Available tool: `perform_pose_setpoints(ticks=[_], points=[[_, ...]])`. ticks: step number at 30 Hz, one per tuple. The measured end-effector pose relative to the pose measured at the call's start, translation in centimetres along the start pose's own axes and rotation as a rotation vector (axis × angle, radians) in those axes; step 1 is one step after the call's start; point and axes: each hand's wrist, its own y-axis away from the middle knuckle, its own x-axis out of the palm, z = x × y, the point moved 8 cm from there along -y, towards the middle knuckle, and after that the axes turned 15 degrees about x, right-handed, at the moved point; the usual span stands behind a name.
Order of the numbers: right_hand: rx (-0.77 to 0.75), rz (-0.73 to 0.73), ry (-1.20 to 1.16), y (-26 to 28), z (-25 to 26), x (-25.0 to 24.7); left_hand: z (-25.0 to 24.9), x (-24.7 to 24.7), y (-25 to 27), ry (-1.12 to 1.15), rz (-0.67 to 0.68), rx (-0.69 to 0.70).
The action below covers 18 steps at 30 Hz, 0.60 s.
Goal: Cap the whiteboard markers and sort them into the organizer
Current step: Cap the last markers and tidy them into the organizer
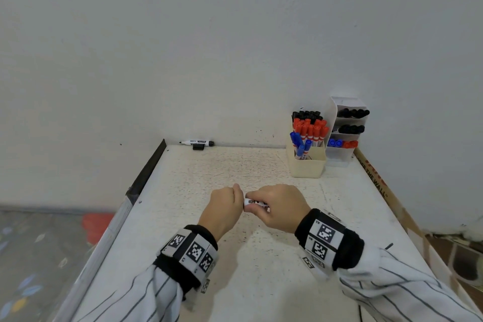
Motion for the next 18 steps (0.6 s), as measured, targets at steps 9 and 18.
perform_pose_setpoints(ticks=[9, 18], points=[[0.121, 0.234, -0.358, -0.2, -0.9, 1.3, -1.2, -0.9, -0.1, 0.079, -0.061, 0.015], [0.029, 0.189, -0.150, -0.3, -0.5, 0.9, -1.0, 0.1, 0.0, 0.021, 0.003, 0.054]])
